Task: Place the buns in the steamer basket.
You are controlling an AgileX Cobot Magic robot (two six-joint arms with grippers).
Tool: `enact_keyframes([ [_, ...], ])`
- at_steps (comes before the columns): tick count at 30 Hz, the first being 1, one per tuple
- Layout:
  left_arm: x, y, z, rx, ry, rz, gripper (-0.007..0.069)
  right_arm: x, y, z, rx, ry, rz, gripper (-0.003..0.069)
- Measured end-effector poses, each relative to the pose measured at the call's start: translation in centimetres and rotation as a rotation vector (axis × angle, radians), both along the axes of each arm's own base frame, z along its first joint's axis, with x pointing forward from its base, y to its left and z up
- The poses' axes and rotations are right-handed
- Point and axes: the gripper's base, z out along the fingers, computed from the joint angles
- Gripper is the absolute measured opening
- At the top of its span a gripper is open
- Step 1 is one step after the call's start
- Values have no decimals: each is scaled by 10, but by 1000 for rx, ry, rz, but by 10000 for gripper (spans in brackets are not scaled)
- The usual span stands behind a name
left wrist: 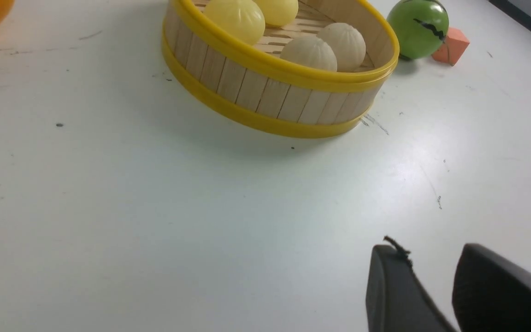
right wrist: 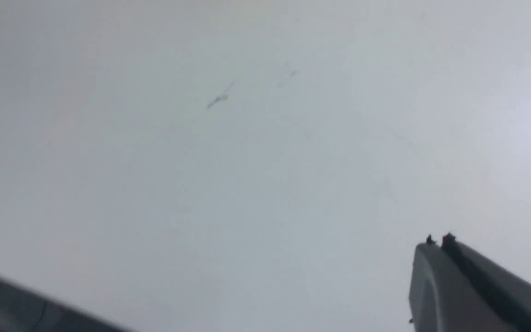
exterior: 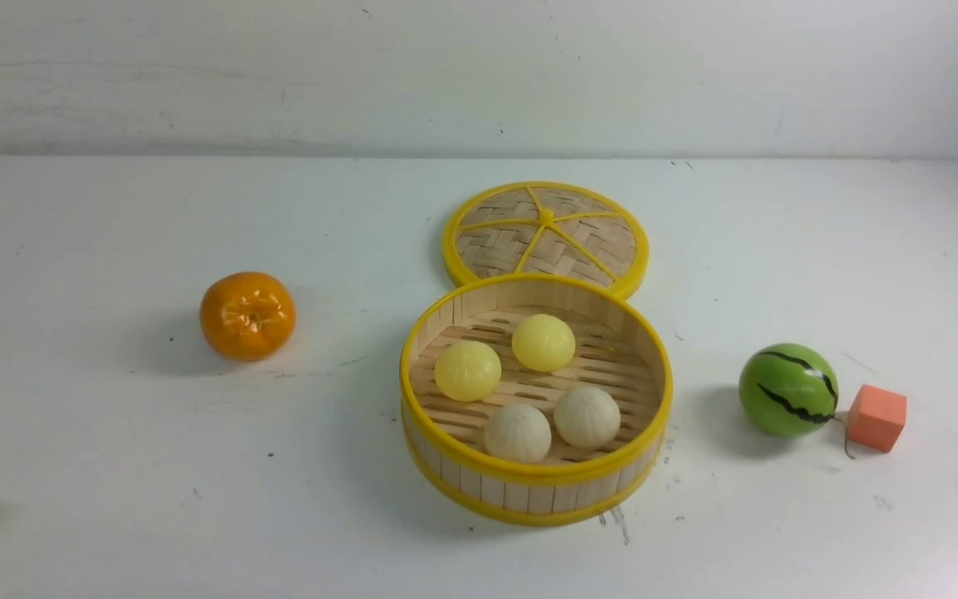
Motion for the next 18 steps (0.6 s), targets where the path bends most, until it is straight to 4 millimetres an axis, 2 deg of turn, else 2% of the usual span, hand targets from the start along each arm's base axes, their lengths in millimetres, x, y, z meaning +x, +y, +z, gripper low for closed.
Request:
enact_keyframes([
  [2, 0, 0, 0, 0, 0, 0, 200, -5, -9, -8, 8, -135, -37, -10],
  [3, 0, 0, 0, 0, 0, 0, 200, -16, -19, -26, 15, -274, -92, -10],
  [5, 0, 0, 0, 0, 0, 0, 200, -28, -28, -49, 16, -423, -149, -10],
  [6, 0, 0, 0, 0, 0, 0, 200, -29, -28, -47, 21, -451, -150, -10],
  [9, 0, 0, 0, 0, 0, 0, 202, -48, -38, -101, 13, -612, -242, -10],
  [13, 0, 0, 0, 0, 0, 0, 207, -57, -41, -137, 16, -692, -279, -10],
  [16, 0, 0, 0, -1, -1, 0, 207, -57, -41, -152, 11, -667, -285, -10],
  [18, 0, 0, 0, 1, 2, -1, 208, -57, -41, -153, 36, -662, -302, -10],
])
